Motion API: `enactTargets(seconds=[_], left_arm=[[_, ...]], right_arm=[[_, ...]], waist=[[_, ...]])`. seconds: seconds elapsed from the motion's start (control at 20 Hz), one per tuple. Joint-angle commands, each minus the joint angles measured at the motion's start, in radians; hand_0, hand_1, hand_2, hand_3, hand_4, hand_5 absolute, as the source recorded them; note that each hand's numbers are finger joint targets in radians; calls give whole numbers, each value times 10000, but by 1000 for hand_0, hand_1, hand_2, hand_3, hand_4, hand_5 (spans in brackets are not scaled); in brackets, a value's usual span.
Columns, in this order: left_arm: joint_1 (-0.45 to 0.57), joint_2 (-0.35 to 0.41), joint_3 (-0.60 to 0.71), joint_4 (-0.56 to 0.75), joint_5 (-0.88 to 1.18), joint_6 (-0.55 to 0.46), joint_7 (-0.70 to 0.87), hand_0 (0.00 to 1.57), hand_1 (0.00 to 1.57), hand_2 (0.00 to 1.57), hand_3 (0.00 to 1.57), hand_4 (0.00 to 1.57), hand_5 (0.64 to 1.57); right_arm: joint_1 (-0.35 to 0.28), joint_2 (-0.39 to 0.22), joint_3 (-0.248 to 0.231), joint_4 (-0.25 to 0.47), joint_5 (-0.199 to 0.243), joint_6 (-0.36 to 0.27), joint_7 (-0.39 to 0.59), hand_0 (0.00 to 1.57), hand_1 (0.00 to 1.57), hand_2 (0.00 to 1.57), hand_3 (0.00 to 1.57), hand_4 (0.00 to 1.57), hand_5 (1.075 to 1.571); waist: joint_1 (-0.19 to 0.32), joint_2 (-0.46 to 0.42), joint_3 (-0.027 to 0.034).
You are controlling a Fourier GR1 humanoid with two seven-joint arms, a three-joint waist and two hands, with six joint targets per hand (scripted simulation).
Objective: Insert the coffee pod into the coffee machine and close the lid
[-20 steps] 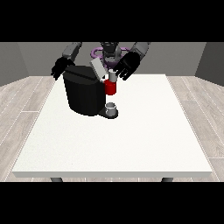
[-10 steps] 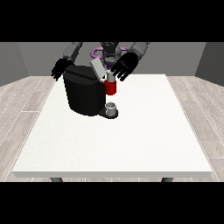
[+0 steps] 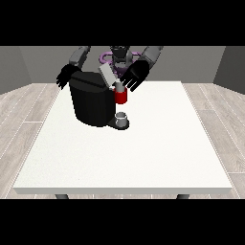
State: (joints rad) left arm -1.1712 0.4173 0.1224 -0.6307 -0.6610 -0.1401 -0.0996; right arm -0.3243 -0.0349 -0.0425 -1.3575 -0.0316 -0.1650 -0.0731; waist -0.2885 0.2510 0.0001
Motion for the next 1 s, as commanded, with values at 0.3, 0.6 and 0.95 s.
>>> enactTargets(seconds=[0.3,0.6,0.95], left_arm=[[160,-301,-91,78,-81,-75,-144,1221,1221,1265,1171,485,1571],[264,-127,10,312,-176,95,-286,1161,1161,1195,1058,457,1571],[-140,-59,-198,-11,-445,-57,-42,1056,1056,1108,937,393,1571]], right_arm=[[-136,-300,-350,73,-223,200,-129,0,0,0,0,443,1571],[-19,168,210,-398,210,-304,259,0,0,0,0,403,1571],[-220,-475,-531,396,-317,351,-272,0,0,0,0,401,1571]], waist=[[153,145,1],[16,124,-2],[186,235,3]])
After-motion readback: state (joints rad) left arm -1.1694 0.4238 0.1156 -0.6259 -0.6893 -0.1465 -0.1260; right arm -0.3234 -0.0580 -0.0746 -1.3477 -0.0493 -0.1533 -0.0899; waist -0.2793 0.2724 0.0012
